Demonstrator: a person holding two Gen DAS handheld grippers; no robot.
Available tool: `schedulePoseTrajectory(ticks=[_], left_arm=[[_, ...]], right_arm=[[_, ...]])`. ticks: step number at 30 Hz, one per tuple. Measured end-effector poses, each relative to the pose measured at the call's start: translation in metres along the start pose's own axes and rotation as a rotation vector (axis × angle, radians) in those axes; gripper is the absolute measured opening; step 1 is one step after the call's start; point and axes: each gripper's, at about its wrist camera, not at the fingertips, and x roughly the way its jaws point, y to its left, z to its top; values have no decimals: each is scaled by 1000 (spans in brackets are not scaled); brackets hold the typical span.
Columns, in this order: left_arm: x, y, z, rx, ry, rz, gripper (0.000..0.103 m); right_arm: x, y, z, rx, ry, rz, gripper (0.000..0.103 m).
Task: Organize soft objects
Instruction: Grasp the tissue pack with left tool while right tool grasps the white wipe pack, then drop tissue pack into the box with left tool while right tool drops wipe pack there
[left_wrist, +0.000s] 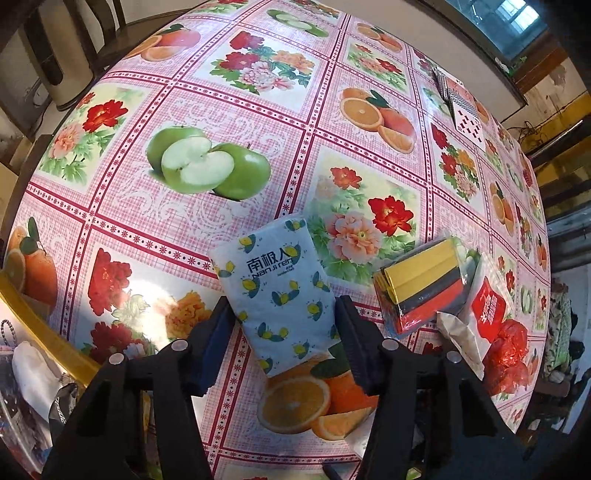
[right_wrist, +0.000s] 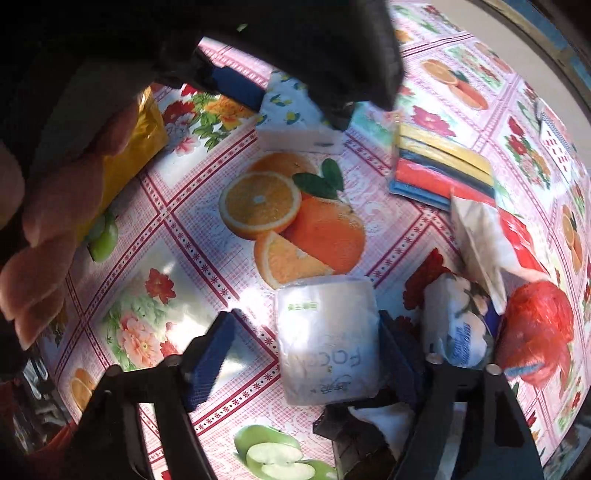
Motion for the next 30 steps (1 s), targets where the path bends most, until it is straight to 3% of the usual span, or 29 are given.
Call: schedulePoseTrajectory(ticks=[2,13,17,19,25,30], left_arm=[[-3,-3,-3,25,-19,15,49],[-11,8,-21,29,-28,14,46],[-21,10,-24,12,-46,3,46],[-29,10,-26,7,-64,-5,46],[-67,27,-39,-11,-112,-84,46],[-118,65,-62,-8,-181,-126,47]], right_arm=[[-6,-11,-9,50,-40,51,51],[-3,2,-17,56,-15,-34,53],[-4,10,-21,39,-25,-60,47],[-1,18,-6,33,-29,-61,47],[-28,23,-23,90,-108,36,47],[-68,33,-26,130,-182,139,47]])
